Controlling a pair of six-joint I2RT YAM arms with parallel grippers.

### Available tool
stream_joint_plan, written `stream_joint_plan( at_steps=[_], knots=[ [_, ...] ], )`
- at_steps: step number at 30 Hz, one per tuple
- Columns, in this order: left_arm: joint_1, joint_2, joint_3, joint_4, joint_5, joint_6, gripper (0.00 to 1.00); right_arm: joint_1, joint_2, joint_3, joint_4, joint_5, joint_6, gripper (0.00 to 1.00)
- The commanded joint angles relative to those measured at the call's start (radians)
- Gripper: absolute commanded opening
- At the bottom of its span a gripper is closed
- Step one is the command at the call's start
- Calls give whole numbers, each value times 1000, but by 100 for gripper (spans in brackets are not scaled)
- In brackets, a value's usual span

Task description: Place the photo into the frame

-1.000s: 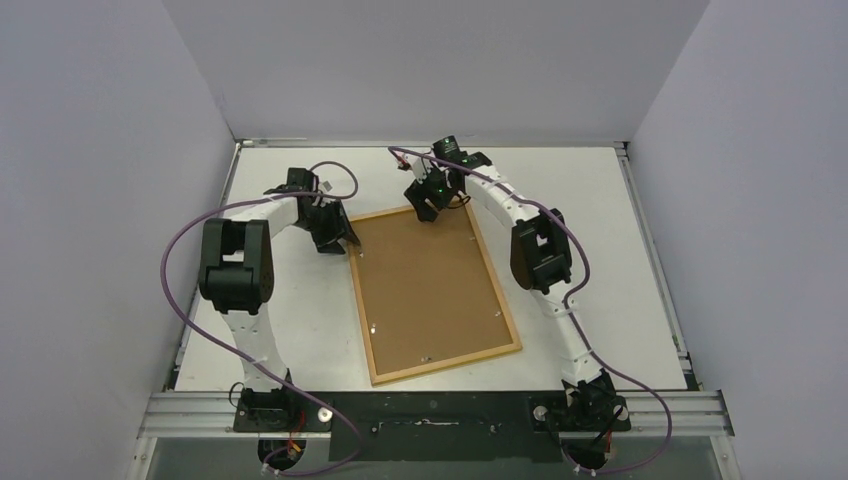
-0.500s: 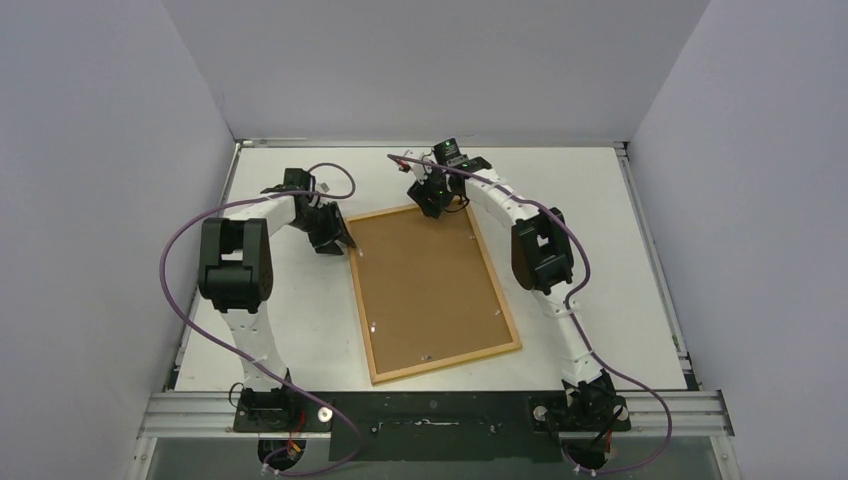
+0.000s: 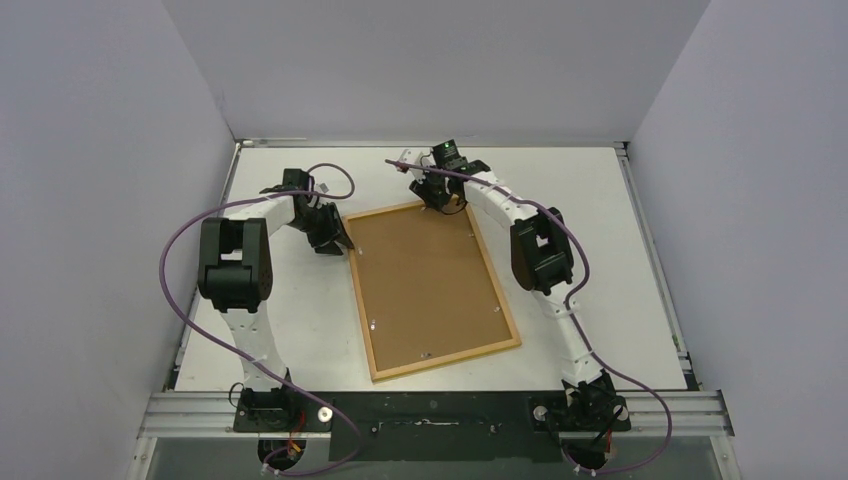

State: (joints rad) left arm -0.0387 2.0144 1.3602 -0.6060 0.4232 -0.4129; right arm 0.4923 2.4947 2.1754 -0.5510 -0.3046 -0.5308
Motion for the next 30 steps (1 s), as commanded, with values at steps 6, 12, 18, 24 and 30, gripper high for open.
stream_joint_plan(
  at_steps=[6,12,18,24,30],
  knots=[
    [9,21,27,-23,14,19,36,4,-25,-103,57,44,82,31],
    [11,-14,112,-56,-38,52,36,-18,-173,-238,249,105,360,40],
    [12,-33,210,-24,-54,83,45,-60,-338,-366,384,100,810,57],
    [10,43,325,96,49,57,50,-71,-408,-523,462,109,1171,61],
    [-40,198,485,189,132,24,50,-64,-407,-684,647,53,1541,52]
  ],
)
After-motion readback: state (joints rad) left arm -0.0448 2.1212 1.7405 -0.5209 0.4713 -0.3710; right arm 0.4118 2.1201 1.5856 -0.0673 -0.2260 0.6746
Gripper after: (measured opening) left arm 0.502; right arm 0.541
